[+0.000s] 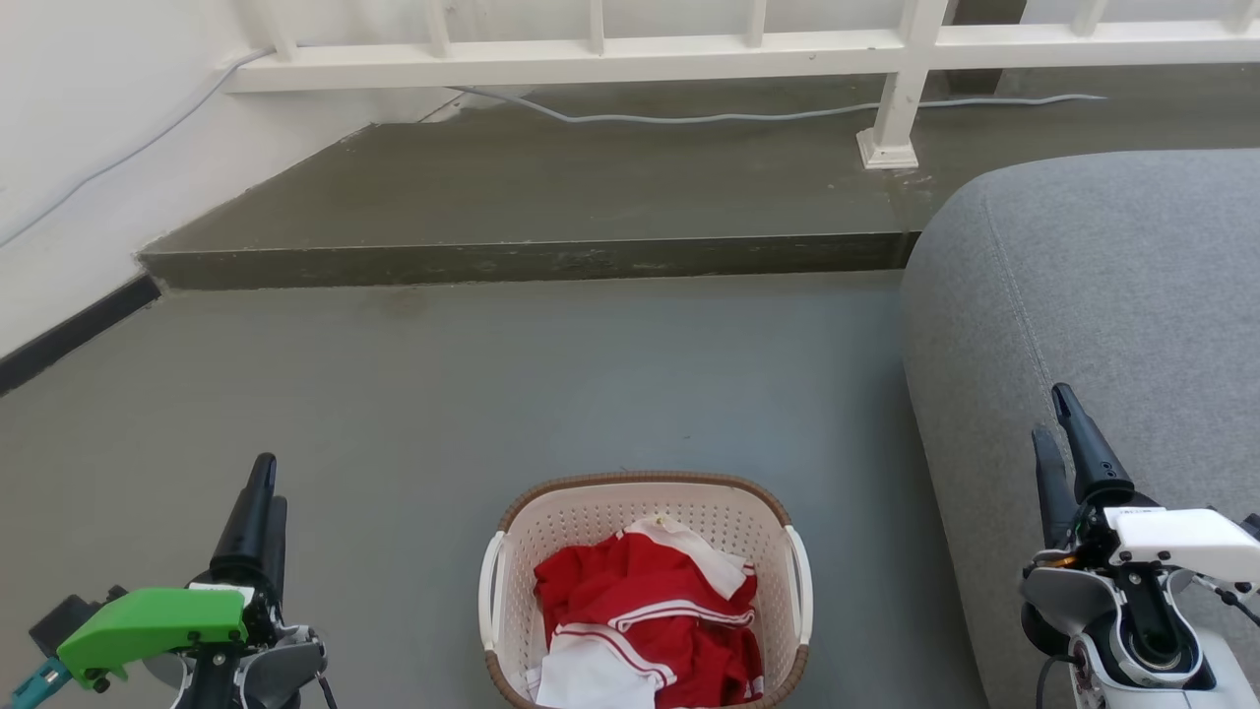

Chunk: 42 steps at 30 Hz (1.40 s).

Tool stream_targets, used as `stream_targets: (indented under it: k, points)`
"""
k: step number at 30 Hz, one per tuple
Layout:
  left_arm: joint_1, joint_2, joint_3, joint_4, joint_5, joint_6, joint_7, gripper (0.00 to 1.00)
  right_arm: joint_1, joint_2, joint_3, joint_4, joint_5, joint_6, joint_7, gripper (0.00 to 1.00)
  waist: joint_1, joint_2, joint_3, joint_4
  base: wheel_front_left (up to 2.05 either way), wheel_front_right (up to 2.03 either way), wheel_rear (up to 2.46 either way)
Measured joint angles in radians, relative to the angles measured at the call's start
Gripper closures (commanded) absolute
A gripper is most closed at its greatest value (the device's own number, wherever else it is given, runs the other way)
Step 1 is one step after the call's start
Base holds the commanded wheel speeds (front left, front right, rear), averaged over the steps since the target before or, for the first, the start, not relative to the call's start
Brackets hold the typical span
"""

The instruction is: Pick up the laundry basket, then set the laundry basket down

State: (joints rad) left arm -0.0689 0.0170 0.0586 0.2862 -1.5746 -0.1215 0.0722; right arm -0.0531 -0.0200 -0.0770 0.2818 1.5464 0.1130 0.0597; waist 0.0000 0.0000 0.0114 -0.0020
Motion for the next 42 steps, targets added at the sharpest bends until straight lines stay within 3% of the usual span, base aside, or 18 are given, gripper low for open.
stream_targets:
  k: [16,30,42]
  points:
    - [-0.002,0.053,-0.084,-0.036,0.186,0.0,-0.075,0.0,-0.006,-0.048,0.091,-0.03,-0.177,0.0,-0.069,0.0,0.0,0.0,0.01,-0.002,0.0,0.0,0.0]
    - [-0.008,0.092,-0.125,-0.034,0.433,0.003,-0.128,0.0,-0.024,-0.092,0.158,-0.038,-0.453,-0.001,-0.114,0.0,0.0,0.0,0.016,-0.001,0.0,0.0,0.0]
    - [-0.015,0.088,-0.14,-0.044,0.609,0.013,-0.168,0.0,-0.041,-0.098,0.221,-0.05,-0.652,-0.028,-0.157,0.0,0.0,0.0,0.021,0.002,0.0,0.0,0.0]
